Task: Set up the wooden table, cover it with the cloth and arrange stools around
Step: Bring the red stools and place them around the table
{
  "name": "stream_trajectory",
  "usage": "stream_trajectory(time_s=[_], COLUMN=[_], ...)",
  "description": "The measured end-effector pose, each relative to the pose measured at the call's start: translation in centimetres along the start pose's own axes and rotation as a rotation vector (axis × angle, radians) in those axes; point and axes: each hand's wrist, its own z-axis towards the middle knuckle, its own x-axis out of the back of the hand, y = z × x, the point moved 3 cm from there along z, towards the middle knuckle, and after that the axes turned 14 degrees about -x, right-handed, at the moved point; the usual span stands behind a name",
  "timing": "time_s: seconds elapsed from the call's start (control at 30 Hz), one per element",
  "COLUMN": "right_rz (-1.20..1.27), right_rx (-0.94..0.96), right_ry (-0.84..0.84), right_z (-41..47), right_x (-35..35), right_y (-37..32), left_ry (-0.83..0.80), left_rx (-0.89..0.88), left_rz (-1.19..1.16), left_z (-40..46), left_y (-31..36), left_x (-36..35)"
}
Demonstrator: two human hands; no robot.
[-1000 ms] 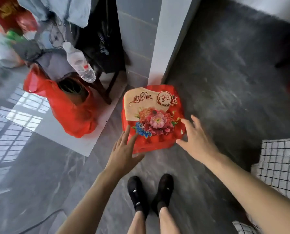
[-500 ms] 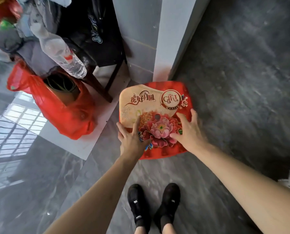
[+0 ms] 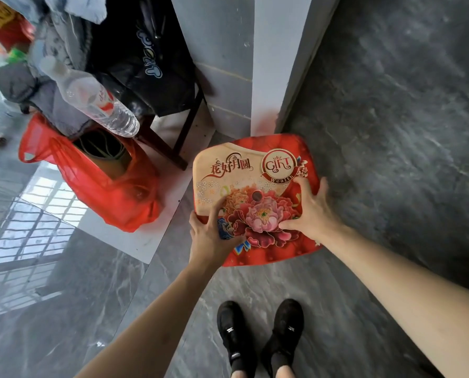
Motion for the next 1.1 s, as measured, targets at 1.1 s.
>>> stream_trajectory(time_s=[1.1], right_rz=[0.327], right_rx=[-0.316], right_ry=[-0.01], right_z=[-7.1], right_x=[0.8], right_y=[17.6], left_ry=[-0.296], left_rx=[-0.284], left_rz=[0.201], left_z=[-2.6], left_y=[10.6], left_x=[-8.1])
